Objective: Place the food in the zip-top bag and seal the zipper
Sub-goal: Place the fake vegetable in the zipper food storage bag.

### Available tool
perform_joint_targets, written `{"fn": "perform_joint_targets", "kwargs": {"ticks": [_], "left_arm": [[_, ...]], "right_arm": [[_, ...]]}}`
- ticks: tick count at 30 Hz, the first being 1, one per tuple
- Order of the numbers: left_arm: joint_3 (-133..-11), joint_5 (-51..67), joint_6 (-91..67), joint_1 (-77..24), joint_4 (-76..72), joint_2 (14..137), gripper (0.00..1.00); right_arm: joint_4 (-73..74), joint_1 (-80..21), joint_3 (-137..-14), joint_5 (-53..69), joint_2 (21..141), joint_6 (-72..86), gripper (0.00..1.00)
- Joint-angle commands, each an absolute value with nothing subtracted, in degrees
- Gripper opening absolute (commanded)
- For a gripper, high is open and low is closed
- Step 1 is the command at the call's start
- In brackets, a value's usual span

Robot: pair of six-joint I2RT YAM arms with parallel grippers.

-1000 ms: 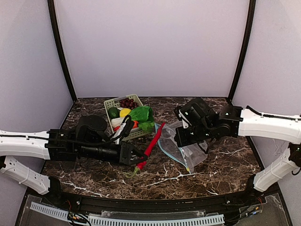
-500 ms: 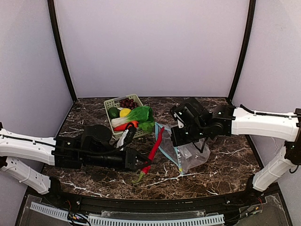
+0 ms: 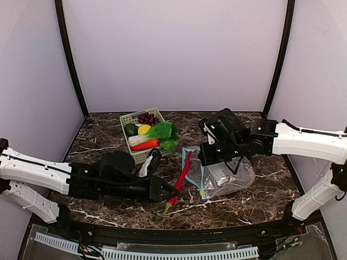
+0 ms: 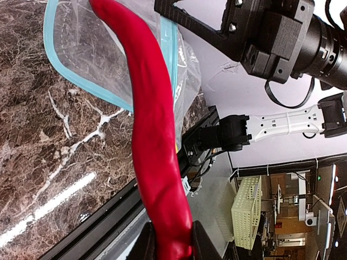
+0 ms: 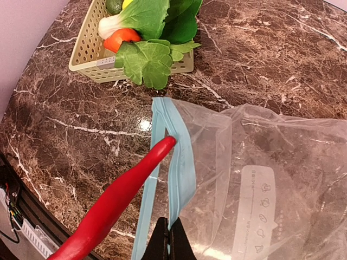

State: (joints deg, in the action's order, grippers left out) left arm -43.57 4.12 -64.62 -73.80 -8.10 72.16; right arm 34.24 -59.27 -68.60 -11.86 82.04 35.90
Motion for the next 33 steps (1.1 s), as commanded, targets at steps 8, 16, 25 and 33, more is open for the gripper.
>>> {"fn": "perform_joint_targets", "kwargs": {"ticks": [8,16,25,33], "left_arm": [[-41.5,1.8,-65.9,-75.2,-7.9,68.7,0.07],[-43.0,-2.6,-64.5,-75.2,-6.7,68.6,0.07],[-48.6,-6.8,-62.4,-73.8,-12.0,75.7,0.07],[-49.4,-1.3,-64.1,-72.3,-18.4,81.6,0.07]], "right_arm": [[33.4,-59.7,-68.8,-14.1,82.3,38.2,0.0],[26.7,-60.6,-65.9,-7.3,80.0,34.5,0.0],[24.2,-64.9,-64.3,-6.8,78.3,35.3,0.0],[19.2,-66.8,-61.4,-4.4,75.9,34.4,0.0]]}}
